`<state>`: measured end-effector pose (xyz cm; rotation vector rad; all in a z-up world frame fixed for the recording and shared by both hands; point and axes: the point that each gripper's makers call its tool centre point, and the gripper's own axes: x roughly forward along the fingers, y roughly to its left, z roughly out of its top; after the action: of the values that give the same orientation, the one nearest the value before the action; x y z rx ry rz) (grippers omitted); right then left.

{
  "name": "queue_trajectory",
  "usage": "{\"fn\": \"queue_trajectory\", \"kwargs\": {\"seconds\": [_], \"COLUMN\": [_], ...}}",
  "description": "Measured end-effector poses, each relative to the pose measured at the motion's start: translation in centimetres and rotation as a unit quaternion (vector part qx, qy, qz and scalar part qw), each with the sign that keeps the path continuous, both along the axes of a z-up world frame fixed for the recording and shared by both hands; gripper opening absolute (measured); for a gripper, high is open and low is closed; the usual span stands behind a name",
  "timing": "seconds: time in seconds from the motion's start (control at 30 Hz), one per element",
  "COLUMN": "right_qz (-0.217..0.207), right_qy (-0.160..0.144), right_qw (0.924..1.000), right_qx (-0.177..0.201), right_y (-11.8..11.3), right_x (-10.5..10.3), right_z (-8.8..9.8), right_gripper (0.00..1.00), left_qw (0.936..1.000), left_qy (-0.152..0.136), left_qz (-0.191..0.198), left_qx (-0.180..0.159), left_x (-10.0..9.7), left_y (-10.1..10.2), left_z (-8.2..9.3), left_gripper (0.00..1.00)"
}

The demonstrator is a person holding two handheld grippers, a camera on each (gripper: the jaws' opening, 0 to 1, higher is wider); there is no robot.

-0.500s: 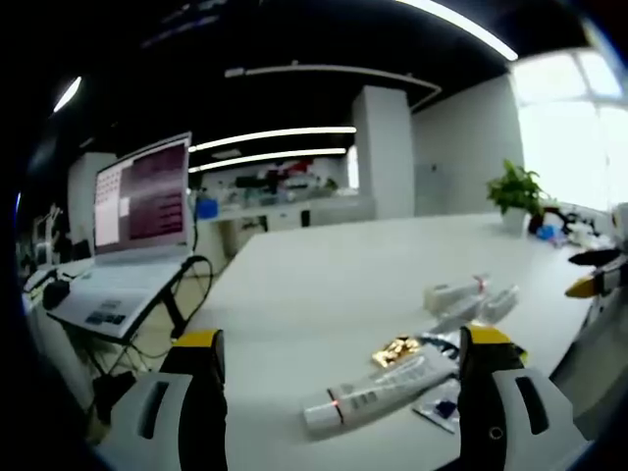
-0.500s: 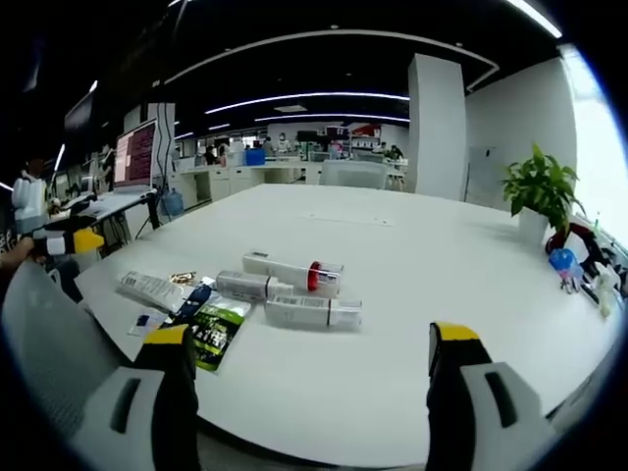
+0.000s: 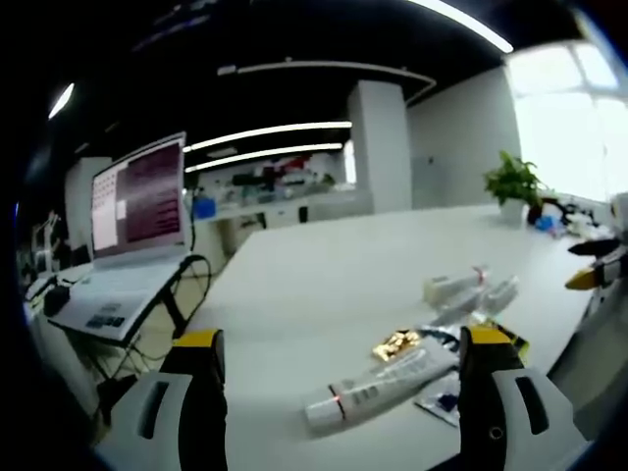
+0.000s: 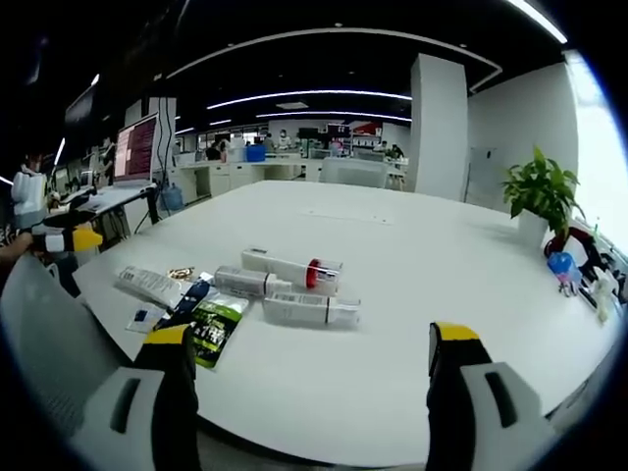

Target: Arrange the skincare products in the storage area until every visible bottle or jar stands upright without overlapping.

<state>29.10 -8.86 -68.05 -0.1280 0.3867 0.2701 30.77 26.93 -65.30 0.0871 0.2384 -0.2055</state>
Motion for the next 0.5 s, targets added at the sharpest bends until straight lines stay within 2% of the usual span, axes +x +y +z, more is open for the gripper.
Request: {"fn": "queue_trajectory", "kwargs": {"seconds": [0.5], "right_qz": [-0.003], "right_qy": [0.007], "right_qw": [1.0], "right_qx": [-0.004], "right_y": [-0.14], "right_x": [-0.08], "right_z": [-0.27], "right_gripper": [0.99], "left_qw": [1.0], "left_qy": [0.003], "left_qz": [0.0], "left_qx": [0.007], "left_x": [-0.07], "left_y": [0.05], "left_z": [-0.06], "left_gripper": [0.97]}}
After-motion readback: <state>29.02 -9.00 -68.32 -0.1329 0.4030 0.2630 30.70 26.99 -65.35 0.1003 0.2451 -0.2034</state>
